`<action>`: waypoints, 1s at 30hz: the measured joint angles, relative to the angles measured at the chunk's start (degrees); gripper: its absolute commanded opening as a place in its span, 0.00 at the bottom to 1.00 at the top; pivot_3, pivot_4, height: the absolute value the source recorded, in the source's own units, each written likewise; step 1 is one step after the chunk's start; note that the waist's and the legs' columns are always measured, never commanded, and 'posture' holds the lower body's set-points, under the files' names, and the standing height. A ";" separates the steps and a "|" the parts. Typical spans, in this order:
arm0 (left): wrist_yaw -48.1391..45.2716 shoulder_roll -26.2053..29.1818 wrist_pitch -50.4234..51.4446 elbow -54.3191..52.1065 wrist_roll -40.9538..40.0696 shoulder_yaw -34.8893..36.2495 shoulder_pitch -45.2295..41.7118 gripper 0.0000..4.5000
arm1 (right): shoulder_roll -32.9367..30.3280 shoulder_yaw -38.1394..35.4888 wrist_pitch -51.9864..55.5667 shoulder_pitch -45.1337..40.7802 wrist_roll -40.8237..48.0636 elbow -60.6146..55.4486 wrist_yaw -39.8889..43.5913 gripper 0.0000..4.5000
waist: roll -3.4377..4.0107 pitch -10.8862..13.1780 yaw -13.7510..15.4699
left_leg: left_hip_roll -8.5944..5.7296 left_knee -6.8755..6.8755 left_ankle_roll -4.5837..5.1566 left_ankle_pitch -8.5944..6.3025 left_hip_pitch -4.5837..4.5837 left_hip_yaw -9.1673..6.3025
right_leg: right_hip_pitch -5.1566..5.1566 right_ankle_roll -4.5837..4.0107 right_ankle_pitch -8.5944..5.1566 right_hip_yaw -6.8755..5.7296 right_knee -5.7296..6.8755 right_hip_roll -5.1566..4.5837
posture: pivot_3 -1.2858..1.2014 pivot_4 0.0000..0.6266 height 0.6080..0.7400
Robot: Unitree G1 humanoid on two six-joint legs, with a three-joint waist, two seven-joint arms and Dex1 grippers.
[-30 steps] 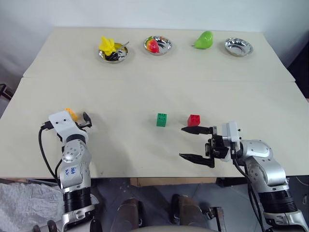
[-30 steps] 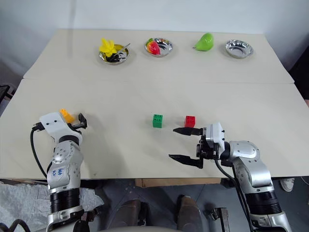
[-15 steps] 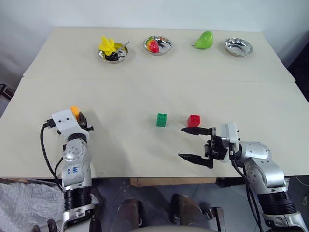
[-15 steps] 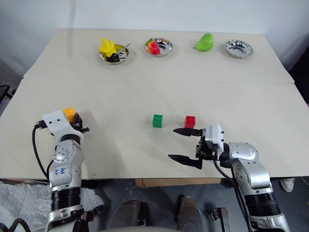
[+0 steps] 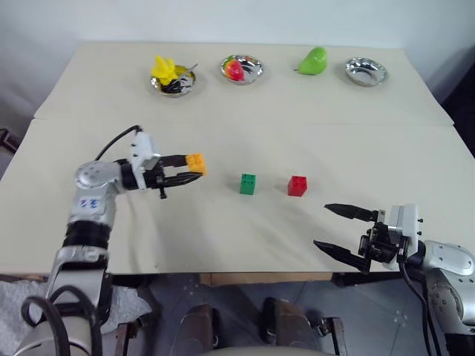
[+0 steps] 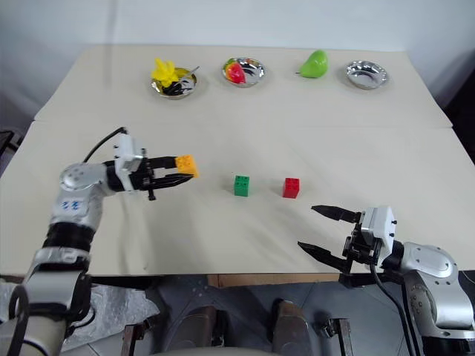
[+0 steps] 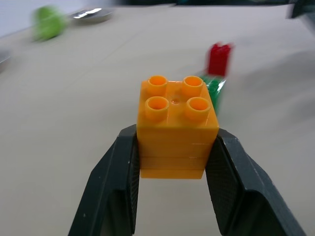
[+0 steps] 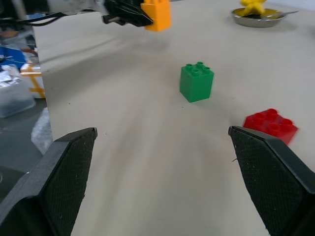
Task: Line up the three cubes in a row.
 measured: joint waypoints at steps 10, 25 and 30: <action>-3.65 -5.18 -10.98 24.45 9.17 -4.11 -9.73 0.33 | 1.67 -1.25 0.01 6.82 0.18 -8.02 -5.60 1.00 | -0.06 0.03 -0.97 | 0.07 -0.10 0.01 0.00 -0.04 0.06 | -0.06 0.06 0.02 0.05 -0.16 0.06 | 0.52 0.24 1.00; -1.65 -1.32 -13.27 28.05 12.20 -1.21 -9.97 0.33 | 1.26 -1.62 -0.23 8.06 0.87 -9.20 -7.46 1.00 | -0.06 0.03 -1.11 | 0.10 -0.06 0.01 0.00 0.03 0.03 | -0.05 0.05 0.02 0.08 -0.05 0.06 | 0.52 0.24 1.00; -0.64 0.06 -11.35 28.61 13.49 -0.81 -10.19 0.60 | 0.54 -2.22 0.20 7.79 1.46 -9.20 -7.40 1.00 | -0.06 0.03 -1.13 | 0.10 -0.04 0.02 0.01 0.02 0.05 | -0.08 0.05 0.02 0.11 -0.01 0.06 | 0.52 0.24 1.00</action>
